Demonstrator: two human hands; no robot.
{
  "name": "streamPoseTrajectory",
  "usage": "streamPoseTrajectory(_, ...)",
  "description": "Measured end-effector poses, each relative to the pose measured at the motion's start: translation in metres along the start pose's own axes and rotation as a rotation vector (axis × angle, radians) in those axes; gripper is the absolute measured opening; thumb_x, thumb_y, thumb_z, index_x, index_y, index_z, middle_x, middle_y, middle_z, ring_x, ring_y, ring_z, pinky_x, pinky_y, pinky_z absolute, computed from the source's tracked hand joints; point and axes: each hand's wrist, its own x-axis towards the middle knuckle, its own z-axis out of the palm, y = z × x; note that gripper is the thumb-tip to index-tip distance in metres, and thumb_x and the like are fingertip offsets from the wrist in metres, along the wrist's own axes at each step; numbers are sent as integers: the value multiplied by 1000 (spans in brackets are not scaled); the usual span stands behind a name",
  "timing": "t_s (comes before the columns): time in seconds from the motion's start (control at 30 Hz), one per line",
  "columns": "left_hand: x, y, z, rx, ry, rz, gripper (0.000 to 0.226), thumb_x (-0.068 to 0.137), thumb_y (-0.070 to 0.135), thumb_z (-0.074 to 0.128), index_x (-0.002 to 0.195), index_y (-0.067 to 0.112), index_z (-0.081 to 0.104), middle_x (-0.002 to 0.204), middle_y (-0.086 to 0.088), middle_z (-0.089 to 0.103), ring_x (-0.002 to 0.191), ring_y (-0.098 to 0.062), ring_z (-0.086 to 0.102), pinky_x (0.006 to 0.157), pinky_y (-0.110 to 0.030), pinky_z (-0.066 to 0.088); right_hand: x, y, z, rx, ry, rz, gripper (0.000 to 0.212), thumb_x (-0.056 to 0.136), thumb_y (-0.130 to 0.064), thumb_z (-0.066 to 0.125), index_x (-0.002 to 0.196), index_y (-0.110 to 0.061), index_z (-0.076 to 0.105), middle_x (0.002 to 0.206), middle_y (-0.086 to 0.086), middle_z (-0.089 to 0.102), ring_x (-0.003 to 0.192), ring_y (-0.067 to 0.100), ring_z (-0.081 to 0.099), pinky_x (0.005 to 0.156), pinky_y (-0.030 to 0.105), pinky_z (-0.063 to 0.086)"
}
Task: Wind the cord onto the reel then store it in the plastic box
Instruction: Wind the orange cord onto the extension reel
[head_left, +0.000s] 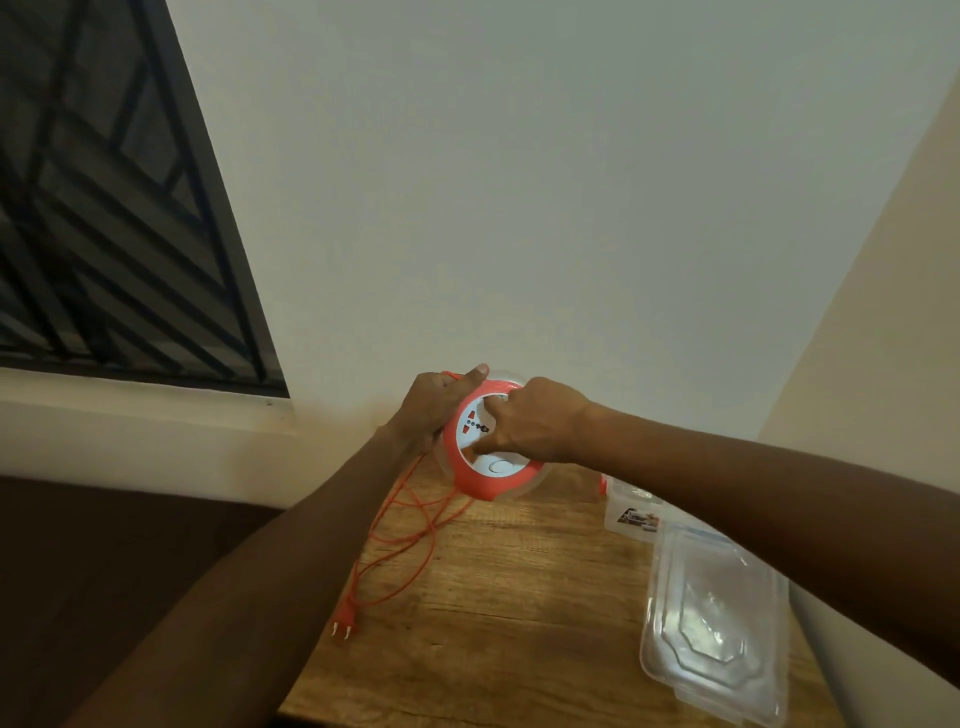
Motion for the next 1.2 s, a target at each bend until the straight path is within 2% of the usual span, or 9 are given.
streamPoseTrajectory(0.2,2,0,0,-36,-18,-25,54,93,52,71,94,-2,78,91,-19,81,81,-36,78,84,-47,65,10,-12,-5,-4,-75,36,59,96,-30,56,149,-34,32,145,15,43,128,37,47,88,44,51)
streamPoseTrajectory(0.33,2,1,-2,-13,-15,-27,51,94,53,69,91,2,79,90,-17,81,74,-27,78,77,-40,65,13,-16,-5,-24,-59,58,60,95,-28,59,148,-35,33,140,15,46,123,35,51,79,40,51)
streamPoseTrajectory(0.43,0,2,-1,44,-22,-12,46,96,53,65,90,9,79,87,-11,82,72,-22,79,72,-34,64,15,-21,-3,-9,-25,74,59,93,-28,62,146,-29,38,137,14,51,121,35,53,82,42,53)
streamPoseTrajectory(0.6,-2,2,-2,83,-28,-12,47,98,54,61,92,11,78,93,-12,82,81,-27,79,79,-39,65,20,-27,5,-20,47,60,61,88,-33,69,144,-26,43,131,12,58,114,33,60,81,43,55)
streamPoseTrajectory(0.8,-4,8,3,119,-44,11,51,97,54,63,105,5,78,100,-14,81,90,-32,79,89,-47,64,21,-27,13,-37,123,76,56,90,-31,66,142,-23,46,134,9,58,117,31,59,87,43,53)
streamPoseTrajectory(0.93,-5,12,5,123,-19,62,50,97,51,64,102,3,79,99,-15,81,88,-30,79,90,-46,64,17,-23,18,132,157,221,60,89,-37,66,143,-22,44,135,10,57,115,34,60,88,45,54)
streamPoseTrajectory(1.03,-5,15,3,74,40,82,52,96,51,66,94,1,79,92,-15,81,77,-22,78,80,-37,65,16,-27,22,300,201,404,65,88,-41,63,145,-22,39,134,9,58,112,32,62,87,45,55)
streamPoseTrajectory(1.13,-5,16,4,6,95,90,53,97,52,65,94,0,77,92,-18,81,72,-22,77,69,-30,63,21,-30,27,457,293,635,68,89,-52,54,146,-20,36,125,8,64,102,30,66,81,43,54)
streamPoseTrajectory(1.2,-5,16,6,-74,126,68,53,96,53,66,89,2,76,90,-17,80,73,-26,77,73,-37,63,26,-30,29,542,328,767,71,90,-58,47,146,-16,36,114,6,69,93,28,67,71,37,52)
